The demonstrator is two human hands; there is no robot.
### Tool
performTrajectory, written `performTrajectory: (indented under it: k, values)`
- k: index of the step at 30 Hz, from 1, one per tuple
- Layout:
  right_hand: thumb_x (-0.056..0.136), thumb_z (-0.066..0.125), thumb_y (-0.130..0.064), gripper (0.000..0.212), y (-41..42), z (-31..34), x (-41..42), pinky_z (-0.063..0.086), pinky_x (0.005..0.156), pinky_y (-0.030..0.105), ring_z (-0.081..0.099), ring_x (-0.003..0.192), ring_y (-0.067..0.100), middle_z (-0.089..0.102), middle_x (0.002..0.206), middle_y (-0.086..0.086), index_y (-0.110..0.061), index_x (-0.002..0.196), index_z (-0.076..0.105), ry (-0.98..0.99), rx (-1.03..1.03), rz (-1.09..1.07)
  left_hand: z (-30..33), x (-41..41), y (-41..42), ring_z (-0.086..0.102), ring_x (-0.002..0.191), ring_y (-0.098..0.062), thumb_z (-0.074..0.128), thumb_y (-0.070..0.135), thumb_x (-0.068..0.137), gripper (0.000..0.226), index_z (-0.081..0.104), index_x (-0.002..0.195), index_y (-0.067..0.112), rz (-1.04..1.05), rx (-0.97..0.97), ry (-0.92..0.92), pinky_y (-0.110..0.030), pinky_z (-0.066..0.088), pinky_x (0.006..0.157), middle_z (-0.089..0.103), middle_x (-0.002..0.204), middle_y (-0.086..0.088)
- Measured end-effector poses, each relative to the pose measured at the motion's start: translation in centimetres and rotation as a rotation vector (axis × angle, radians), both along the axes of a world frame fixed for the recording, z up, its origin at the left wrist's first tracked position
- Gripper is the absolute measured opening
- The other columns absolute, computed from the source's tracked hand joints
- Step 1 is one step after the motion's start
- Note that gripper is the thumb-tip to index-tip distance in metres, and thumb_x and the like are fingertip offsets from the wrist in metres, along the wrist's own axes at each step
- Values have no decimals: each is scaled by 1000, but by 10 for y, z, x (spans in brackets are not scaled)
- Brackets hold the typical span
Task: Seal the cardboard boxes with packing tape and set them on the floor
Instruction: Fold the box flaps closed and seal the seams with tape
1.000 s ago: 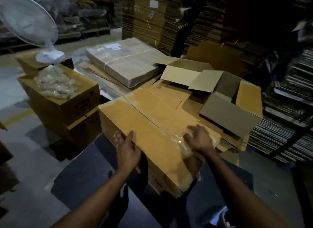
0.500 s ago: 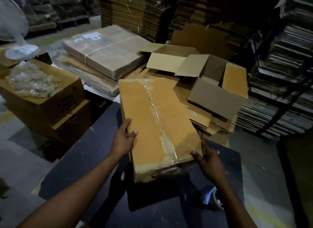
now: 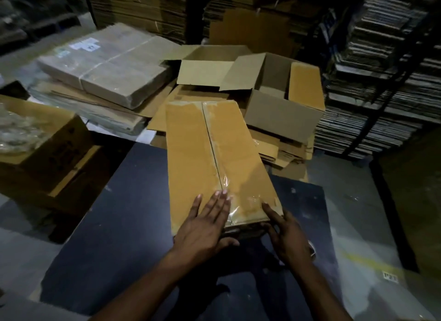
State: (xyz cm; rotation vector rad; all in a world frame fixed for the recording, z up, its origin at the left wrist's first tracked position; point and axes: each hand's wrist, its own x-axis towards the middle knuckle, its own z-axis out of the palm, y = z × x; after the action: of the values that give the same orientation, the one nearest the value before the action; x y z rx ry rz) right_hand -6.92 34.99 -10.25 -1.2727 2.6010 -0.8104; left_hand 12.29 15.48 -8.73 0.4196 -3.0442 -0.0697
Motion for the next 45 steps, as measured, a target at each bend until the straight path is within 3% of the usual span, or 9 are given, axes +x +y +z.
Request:
performTrajectory:
  k: [4,6,11,17,25,29,35,40,45]
  values:
    - [95,61,-55,64,-9,14,-4,31,114,60,10,155,41,1,171,13,-52,153,34,285,98,26,1,-11,-8,-3,159,-24,3,61,101,78,6,166,19,-22,-1,-161,-62,0,126,8,173,-4]
    - [95,55,-55,72,-21,20,0,23,117,61,4,157,35,5,171,10,-37,159,28,407,59,174,2,-11,-8,5,160,-26,14,55,104,72,10,166,19,-15,-19,-146,-63,3,125,13,173,-3]
    - [92,44,-43,53,-52,7,7,41,109,58,23,152,27,52,152,-8,-30,144,48,559,147,487,-7,-4,2,46,146,-22,41,46,102,58,56,148,14,-34,-134,95,-54,22,121,55,152,-5]
    - [78,65,-45,62,-54,11,6,29,108,49,38,145,31,53,151,-11,-33,138,60,438,217,501,-7,-2,0,55,139,-18,35,45,103,55,63,142,17,-51,-101,117,-50,25,117,63,145,-2]
    - [96,60,-28,28,16,11,9,43,98,43,60,117,30,69,125,7,-12,114,74,388,-330,175,5,-3,35,54,139,-21,47,36,107,42,66,137,14,-49,-46,425,-49,31,119,61,147,-5]
    - [89,54,-26,31,82,-19,-30,35,74,27,63,83,34,71,91,4,-14,106,77,167,-116,-18,-4,-18,72,70,111,-21,68,14,98,22,77,118,10,-152,1,700,-40,50,95,73,128,-4]
    - [99,59,-33,54,81,-53,-91,41,107,46,35,146,31,38,161,0,-34,151,46,114,658,348,-16,-54,119,70,91,-11,67,17,96,16,81,104,19,124,652,250,-31,55,77,78,106,5]
    - [105,49,-32,40,63,-62,-99,28,113,39,42,141,21,52,151,-4,-35,144,57,78,764,491,-53,-55,144,74,85,-10,73,23,96,10,82,101,23,494,1133,-6,-35,61,83,79,98,6]
    - [94,60,-24,33,90,-59,-110,46,90,33,61,119,27,66,132,5,-24,126,69,-9,689,377,-62,-44,177,73,71,-18,72,17,97,14,79,88,24,715,1335,-18,-31,58,64,79,90,-2]
